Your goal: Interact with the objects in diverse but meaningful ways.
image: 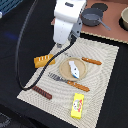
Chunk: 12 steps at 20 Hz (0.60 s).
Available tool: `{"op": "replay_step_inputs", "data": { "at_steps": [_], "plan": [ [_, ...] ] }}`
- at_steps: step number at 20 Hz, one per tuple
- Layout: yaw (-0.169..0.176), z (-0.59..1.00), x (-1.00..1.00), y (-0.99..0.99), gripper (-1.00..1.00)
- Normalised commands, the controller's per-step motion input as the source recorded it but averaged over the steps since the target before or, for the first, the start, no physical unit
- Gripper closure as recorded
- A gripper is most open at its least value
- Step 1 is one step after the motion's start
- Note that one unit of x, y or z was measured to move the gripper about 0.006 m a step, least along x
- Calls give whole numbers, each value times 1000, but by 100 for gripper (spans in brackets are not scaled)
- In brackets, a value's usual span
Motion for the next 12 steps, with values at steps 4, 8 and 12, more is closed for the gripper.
{"op": "replay_step_inputs", "data": {
  "at_steps": [4, 8, 12],
  "plan": [
    [1, -545, -1000, -54, -100],
    [32, -322, -989, -82, -100],
    [151, -156, -683, 0, -100]
  ]
}}
